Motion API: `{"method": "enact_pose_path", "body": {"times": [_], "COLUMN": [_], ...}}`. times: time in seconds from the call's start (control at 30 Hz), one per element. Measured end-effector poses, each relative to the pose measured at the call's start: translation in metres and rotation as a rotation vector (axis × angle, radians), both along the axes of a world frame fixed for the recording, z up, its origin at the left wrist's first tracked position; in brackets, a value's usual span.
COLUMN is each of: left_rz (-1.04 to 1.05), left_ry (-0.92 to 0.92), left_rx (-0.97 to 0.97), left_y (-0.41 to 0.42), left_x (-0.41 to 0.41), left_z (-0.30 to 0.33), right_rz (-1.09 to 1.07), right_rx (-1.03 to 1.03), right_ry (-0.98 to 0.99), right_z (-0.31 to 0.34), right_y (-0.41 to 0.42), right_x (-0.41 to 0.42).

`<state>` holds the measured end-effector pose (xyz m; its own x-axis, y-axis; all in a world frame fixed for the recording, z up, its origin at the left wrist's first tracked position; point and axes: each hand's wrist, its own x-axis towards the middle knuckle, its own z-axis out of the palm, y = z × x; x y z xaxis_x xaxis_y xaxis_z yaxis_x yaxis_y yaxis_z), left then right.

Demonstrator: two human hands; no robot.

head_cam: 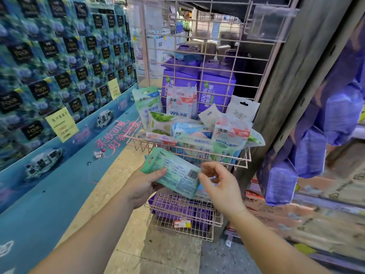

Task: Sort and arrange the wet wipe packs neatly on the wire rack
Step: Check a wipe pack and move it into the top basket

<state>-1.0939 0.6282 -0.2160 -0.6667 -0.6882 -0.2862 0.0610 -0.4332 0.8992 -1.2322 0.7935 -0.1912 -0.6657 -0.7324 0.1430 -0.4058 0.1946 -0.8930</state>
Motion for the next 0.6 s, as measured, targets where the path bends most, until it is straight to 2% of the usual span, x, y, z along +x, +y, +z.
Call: {"method": "enact_pose_path", "body": {"times": [0.13, 0.2, 0.3, 0.37, 0.5, 0.6], "left_rz": [0.003, -0.001, 0.013, 0.009, 0.060, 0.143], "left_ry": [0.039, 0.099, 0.200, 0.194, 0.223, 0.228], "left_rx": [-0.038, -0.065, -0.070, -0.118, -0.254, -0.287], "left_y": [-0.009, -0.015, -0.021, -0.028, -0.056, -0.083], "left_x": [0.015, 0.021, 0.027, 0.030, 0.029, 0.015], "left_z": [0.013, 0.026, 0.049, 0.066, 0.109, 0.134], "right_rz": [0.084, 0.116, 0.120, 0.106, 0.121, 0.046], "right_rx": [0.218, 0.258, 0.136, 0.072, 0.026, 0.033], "right_ry": [0.248, 0.302, 0.248, 0.234, 0.169, 0.224], "right_z": [0.016, 0.024, 0.040, 0.049, 0.056, 0.062], "right_y": [-0.016, -0.026, -0.046, -0.059, -0.075, -0.079], "right_x": [0.013, 0.020, 0.030, 0.034, 0.036, 0.029]}}
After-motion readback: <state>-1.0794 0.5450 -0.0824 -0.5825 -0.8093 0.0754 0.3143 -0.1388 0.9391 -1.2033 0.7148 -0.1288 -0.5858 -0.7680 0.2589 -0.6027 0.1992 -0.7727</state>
